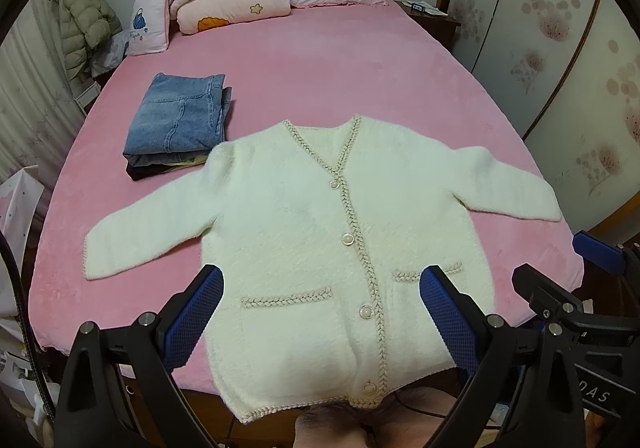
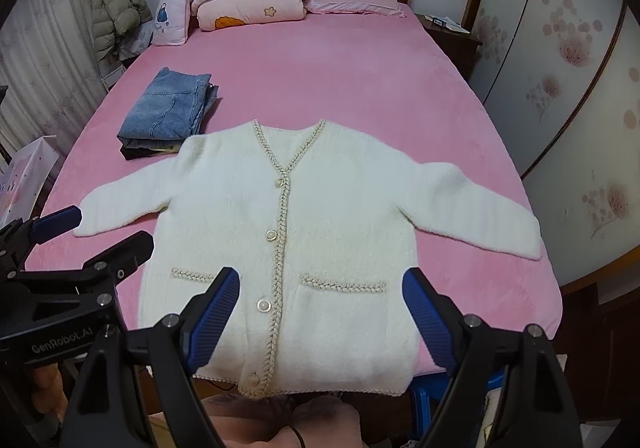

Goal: Fold large clothes

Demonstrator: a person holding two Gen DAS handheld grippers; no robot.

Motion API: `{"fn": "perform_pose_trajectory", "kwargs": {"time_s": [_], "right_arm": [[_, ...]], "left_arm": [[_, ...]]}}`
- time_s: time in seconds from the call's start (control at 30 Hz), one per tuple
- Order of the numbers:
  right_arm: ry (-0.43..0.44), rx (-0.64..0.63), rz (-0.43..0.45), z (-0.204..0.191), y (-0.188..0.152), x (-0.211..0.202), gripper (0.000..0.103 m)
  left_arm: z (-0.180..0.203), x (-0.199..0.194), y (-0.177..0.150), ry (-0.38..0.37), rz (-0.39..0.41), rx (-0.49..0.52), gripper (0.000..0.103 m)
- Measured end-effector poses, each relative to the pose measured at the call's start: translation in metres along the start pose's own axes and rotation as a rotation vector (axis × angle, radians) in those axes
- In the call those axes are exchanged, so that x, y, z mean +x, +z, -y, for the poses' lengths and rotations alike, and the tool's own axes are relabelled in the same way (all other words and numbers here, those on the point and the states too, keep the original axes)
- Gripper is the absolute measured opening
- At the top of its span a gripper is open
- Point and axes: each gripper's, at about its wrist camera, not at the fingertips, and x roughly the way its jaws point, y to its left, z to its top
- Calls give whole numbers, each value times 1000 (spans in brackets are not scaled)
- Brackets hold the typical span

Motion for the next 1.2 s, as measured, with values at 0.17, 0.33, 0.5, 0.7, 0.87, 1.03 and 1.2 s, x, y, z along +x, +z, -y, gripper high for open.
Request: {"fn": "perform_pose_trajectory", "kwargs": {"time_s": [0.17,0.33,0.5,0.7,0.87,1.03,1.2], "right_arm": [[-5,-1,-1,-4,-1,1,84],[-5,-2,0,-3,0,1,84],[-15,4,2,-8,-2,4,84],[-30,11,2,-15,-5,3,84],[-40,20,3,-17,-6,1,84],[-48,32,7,-19,-6,-2,84],[-55,42,5,-21,-5,-2,84]], "left_arm": [[-3,1,0,-1,-1,2,98],[-11,3,-1,-9,-3,7,98],[-16,4,-1,-16,-3,14,98],[-23,5,0,-28,-3,20,98],[-26,7,0,-35,-1,30,98],[-28,7,1,-40,3,36,98],[-30,9,2,-48,1,41,98]]}}
